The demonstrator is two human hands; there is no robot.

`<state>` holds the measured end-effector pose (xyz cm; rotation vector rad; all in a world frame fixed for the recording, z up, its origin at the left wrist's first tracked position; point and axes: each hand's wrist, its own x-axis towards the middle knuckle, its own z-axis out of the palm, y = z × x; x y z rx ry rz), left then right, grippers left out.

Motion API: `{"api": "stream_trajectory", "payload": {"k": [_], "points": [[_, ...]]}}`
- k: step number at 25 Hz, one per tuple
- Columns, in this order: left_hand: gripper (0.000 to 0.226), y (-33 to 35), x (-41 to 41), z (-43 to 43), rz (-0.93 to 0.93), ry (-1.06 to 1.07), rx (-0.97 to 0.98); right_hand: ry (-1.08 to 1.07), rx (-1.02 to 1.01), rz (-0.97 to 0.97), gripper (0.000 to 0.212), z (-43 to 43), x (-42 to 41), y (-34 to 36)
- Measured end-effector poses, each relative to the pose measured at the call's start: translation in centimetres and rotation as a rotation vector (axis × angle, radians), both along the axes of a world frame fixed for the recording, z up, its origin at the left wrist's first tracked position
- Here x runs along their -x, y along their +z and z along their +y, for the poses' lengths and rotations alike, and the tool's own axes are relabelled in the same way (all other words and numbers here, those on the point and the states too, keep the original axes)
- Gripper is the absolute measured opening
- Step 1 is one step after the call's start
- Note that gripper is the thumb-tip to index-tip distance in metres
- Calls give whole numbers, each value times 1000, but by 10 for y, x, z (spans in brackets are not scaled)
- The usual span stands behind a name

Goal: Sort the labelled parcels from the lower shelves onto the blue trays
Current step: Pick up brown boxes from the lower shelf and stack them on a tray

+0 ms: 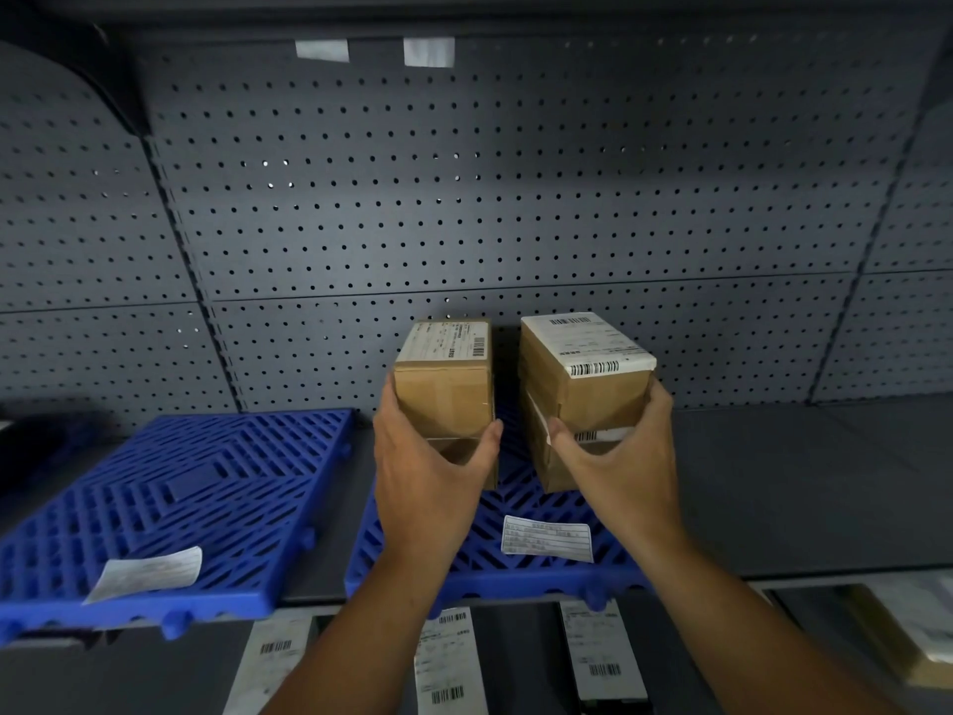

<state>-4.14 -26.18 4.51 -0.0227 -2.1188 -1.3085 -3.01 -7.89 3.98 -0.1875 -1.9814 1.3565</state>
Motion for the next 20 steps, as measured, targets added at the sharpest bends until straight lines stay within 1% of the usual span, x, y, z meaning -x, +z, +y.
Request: {"api": "stream_trajectory", "payload": {"k": [9,13,20], "points": [[119,2,-6,8,-19,33,33,4,15,14,107,-2,1,2],[122,3,-7,7,-43,17,23,22,25,6,113,-2,-1,1],[127,-10,-16,-3,-144,-20,40,-3,-13,-57,120,-6,-5,-5]]}}
